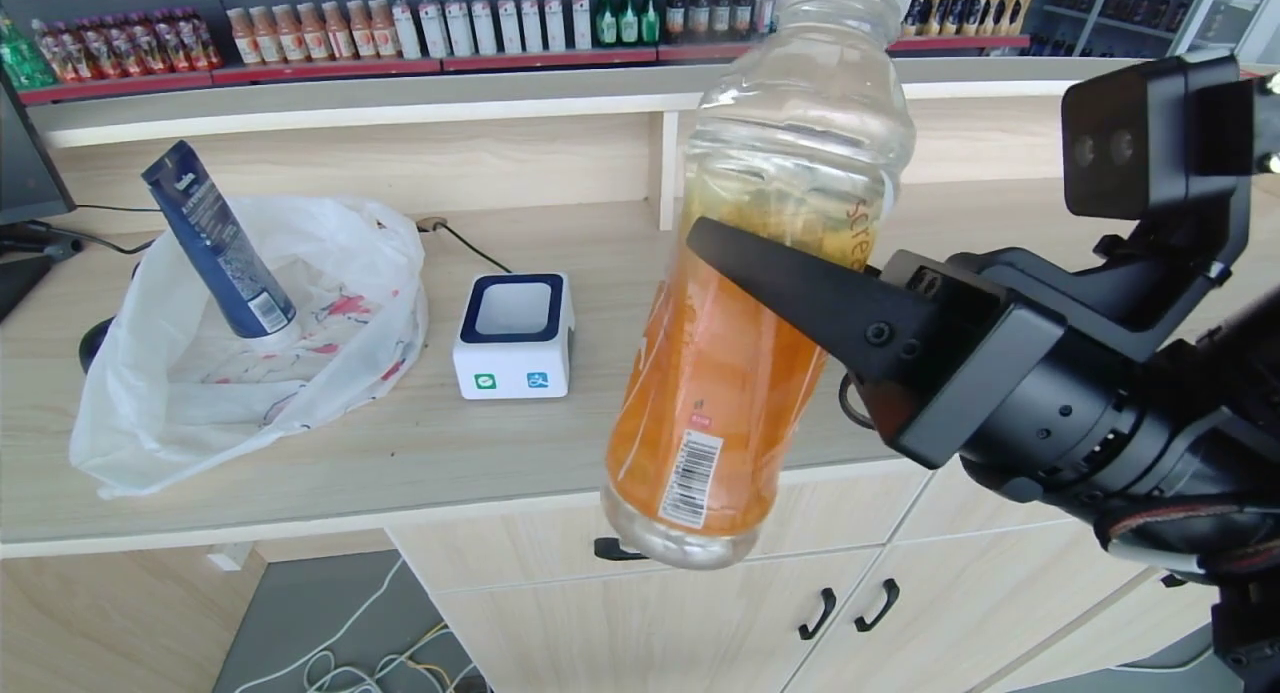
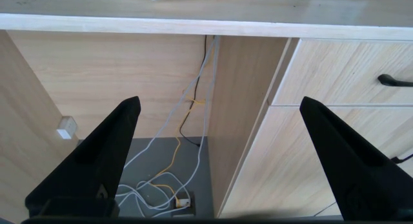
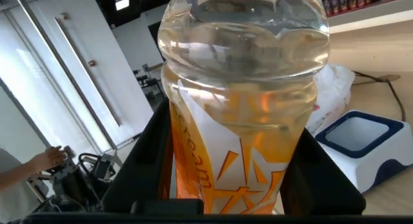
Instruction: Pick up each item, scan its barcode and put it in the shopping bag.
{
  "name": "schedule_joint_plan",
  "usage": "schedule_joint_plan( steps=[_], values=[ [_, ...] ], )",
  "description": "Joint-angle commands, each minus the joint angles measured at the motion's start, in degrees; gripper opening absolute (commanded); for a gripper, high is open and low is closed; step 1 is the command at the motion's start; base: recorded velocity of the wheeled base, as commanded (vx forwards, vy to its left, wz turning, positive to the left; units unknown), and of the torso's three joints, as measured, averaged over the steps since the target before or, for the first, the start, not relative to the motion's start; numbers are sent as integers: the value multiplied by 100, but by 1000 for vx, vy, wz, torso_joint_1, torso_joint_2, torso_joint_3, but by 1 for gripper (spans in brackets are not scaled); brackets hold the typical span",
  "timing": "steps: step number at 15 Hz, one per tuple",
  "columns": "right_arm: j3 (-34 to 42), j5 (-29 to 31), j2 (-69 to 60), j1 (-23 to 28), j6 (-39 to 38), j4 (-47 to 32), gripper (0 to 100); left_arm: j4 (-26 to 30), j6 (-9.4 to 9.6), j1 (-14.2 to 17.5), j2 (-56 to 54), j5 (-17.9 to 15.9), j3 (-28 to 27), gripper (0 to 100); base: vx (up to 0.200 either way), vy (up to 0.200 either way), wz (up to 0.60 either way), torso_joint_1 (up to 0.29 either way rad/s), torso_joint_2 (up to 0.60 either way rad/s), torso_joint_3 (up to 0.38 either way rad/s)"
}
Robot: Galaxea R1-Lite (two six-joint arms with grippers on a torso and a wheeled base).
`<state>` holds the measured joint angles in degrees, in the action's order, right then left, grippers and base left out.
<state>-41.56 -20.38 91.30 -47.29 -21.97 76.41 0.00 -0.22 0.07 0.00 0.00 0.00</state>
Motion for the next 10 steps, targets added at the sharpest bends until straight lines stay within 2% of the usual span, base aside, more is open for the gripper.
schedule_joint_plan(
  steps=[1,5,9,10],
  values=[
    [51,606,73,0,175,5,0,0,-4,1,0,0,0,100,0,0,0,0,0,0],
    [333,1959,257,62,922,41,0,0,-4,1,0,0,0,100,0,0,0,0,0,0],
    [570,2337,169,361,1441,102,0,0,-4,1,0,0,0,100,0,0,0,0,0,0],
    [623,2689,152,448,1678,102,0,0,-4,1,0,0,0,100,0,0,0,0,0,0]
  ],
)
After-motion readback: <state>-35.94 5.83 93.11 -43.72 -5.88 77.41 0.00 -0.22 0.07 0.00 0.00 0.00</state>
